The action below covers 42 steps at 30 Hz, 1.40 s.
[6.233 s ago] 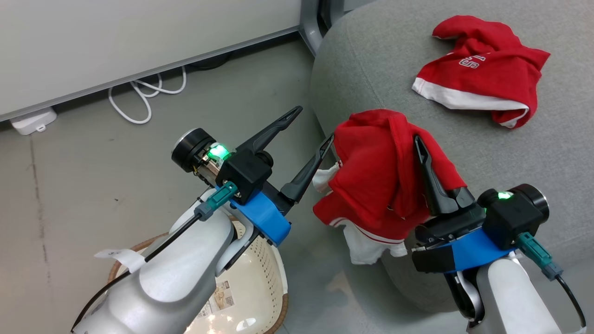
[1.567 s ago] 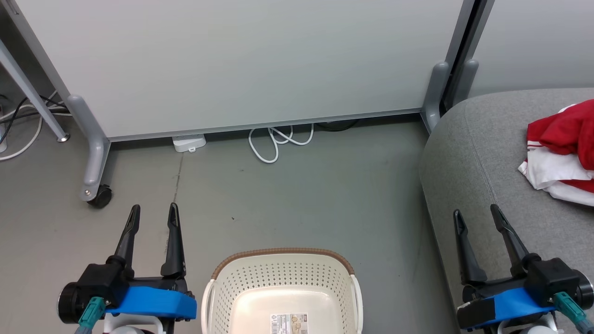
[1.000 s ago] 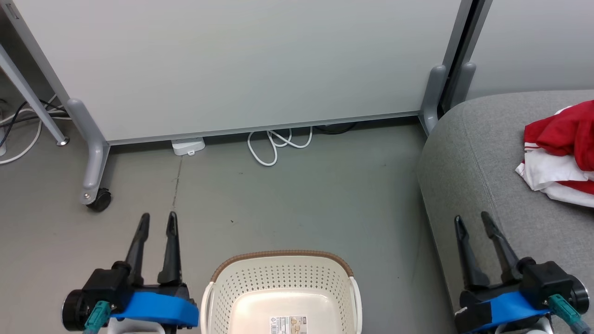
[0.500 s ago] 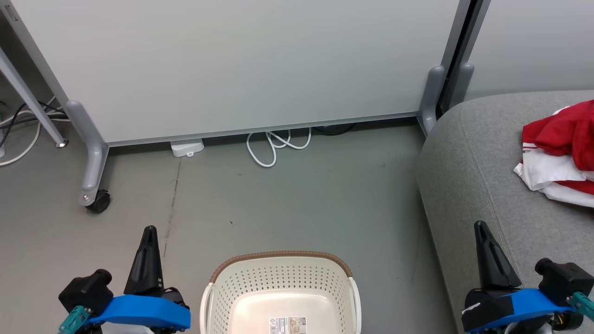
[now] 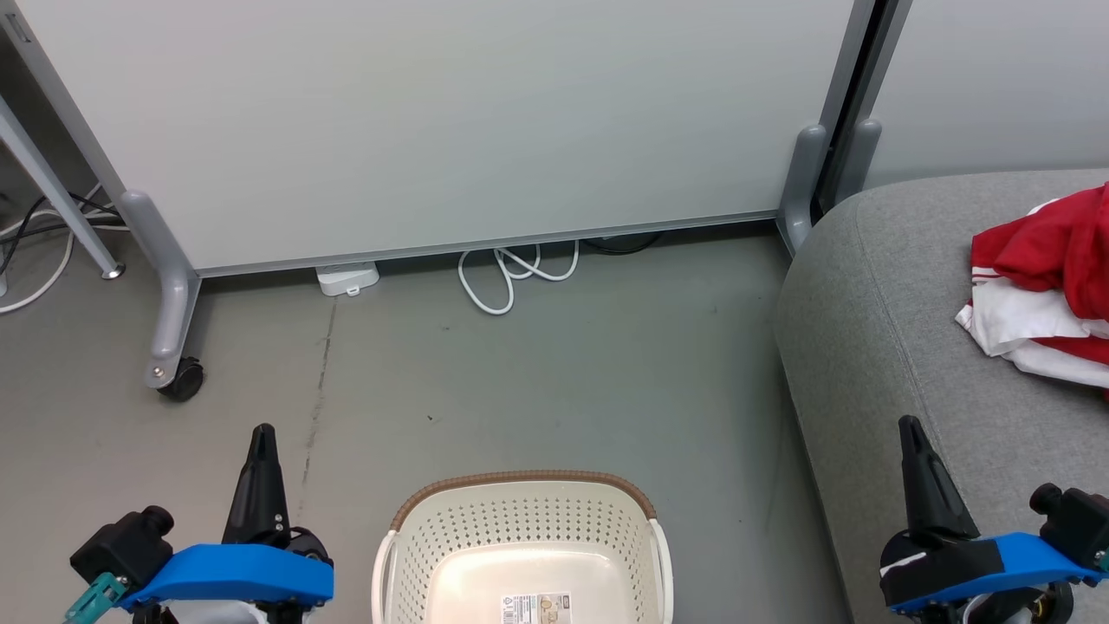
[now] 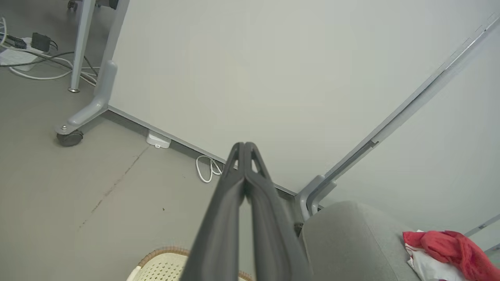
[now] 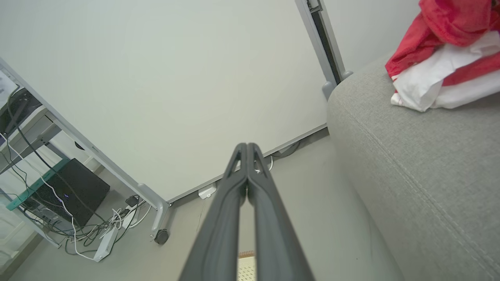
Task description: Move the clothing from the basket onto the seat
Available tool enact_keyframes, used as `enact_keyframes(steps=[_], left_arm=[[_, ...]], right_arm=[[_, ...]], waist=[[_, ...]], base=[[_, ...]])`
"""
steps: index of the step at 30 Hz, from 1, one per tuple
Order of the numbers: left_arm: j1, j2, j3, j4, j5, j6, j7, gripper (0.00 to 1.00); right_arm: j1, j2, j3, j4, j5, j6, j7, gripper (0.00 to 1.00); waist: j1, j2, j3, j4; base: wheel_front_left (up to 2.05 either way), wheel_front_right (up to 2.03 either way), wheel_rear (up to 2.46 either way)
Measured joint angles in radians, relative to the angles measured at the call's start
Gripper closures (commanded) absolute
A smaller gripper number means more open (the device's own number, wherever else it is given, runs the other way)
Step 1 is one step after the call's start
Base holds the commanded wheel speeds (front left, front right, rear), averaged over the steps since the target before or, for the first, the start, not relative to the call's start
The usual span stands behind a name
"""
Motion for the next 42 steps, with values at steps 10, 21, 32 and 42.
enact_keyframes(steps=[10, 21, 32, 42], left_arm=[[-0.005, 0.0, 0.013, -0.001, -0.146, 0.0, 0.037, 1.0], [-0.018, 0.0, 0.028, -0.002, -0.288, 0.0, 0.073, 1.0], [-0.022, 0.0, 0.038, -0.003, -0.416, 0.0, 0.105, 1.0], [-0.029, 0.0, 0.049, -0.004, -0.522, 0.0, 0.133, 1.0]], right_arm=[[-0.009, 0.0, -0.01, 0.006, 0.156, 0.0, 0.039, 1.0], [-0.021, 0.0, -0.018, 0.011, 0.309, 0.0, 0.075, 1.0], [-0.027, 0.0, -0.025, 0.016, 0.445, 0.0, 0.108, 1.0], [-0.036, 0.0, -0.032, 0.021, 0.559, 0.0, 0.135, 1.0]], waist=[[0.0, 0.0, -0.002, -0.003], [0.0, 0.0, -0.005, -0.006], [0.0, 0.0, -0.007, -0.009], [0.0, 0.0, -0.009, -0.011]], base=[[0.0, 0.0, 0.0], [0.0, 0.0, 0.0], [0.0, 0.0, 0.0], [0.0, 0.0, 0.0]])
